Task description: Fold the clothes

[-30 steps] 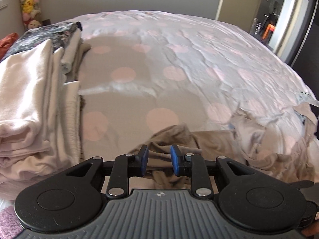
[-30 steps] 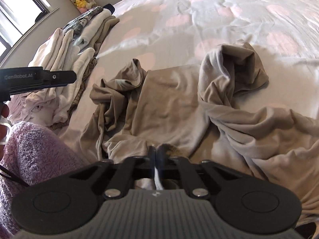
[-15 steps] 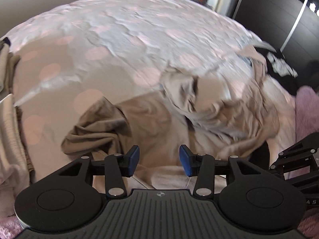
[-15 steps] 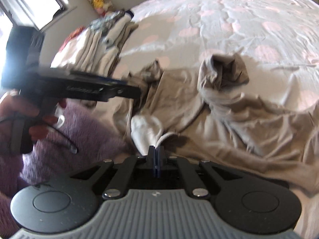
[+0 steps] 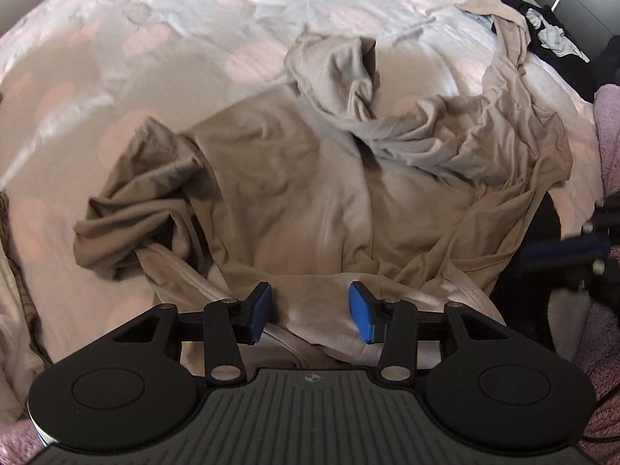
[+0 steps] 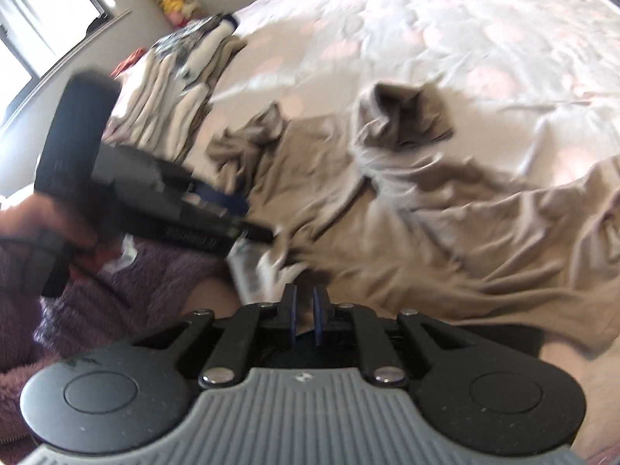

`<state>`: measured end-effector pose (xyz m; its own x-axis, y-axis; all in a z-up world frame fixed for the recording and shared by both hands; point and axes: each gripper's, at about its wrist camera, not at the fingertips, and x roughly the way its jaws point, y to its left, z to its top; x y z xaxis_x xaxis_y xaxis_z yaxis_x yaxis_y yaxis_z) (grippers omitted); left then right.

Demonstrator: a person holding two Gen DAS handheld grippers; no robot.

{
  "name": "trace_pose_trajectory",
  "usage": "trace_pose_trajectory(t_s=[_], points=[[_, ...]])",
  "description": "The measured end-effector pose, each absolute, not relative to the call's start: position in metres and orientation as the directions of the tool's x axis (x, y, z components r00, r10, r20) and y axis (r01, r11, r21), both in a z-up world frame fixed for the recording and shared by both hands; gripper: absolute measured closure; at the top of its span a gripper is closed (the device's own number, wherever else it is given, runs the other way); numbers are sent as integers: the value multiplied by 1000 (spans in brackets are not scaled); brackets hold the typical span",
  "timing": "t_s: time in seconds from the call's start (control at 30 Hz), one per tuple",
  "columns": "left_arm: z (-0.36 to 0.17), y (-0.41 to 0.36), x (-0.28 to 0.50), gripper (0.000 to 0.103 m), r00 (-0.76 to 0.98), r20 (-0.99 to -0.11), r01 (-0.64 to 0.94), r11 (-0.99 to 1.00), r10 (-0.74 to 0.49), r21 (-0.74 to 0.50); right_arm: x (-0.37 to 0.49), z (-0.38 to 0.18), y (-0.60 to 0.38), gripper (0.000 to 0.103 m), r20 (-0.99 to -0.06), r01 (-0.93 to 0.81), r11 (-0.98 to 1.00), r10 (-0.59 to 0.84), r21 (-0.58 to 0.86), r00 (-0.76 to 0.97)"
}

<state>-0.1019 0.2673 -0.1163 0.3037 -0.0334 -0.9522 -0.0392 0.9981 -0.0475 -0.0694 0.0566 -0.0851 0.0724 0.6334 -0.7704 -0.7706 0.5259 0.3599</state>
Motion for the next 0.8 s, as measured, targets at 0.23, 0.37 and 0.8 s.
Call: trace_pose_trajectory(t_s=[0.23, 0.37, 0.8], points=[[-119, 265, -104, 71, 264, -964, -35, 999, -15, -25, -65, -104, 79, 64, -792, -850, 461, 604, 255, 90], [-120, 267, -107, 72, 247, -969, -50, 998, -16, -29, -68, -112, 91, 64, -790, -893, 396, 608, 215, 80], [-111, 273, -118, 90, 270, -963, -93, 995, -13, -39, -68, -110, 91, 97, -725, -911, 345, 684, 227, 78]])
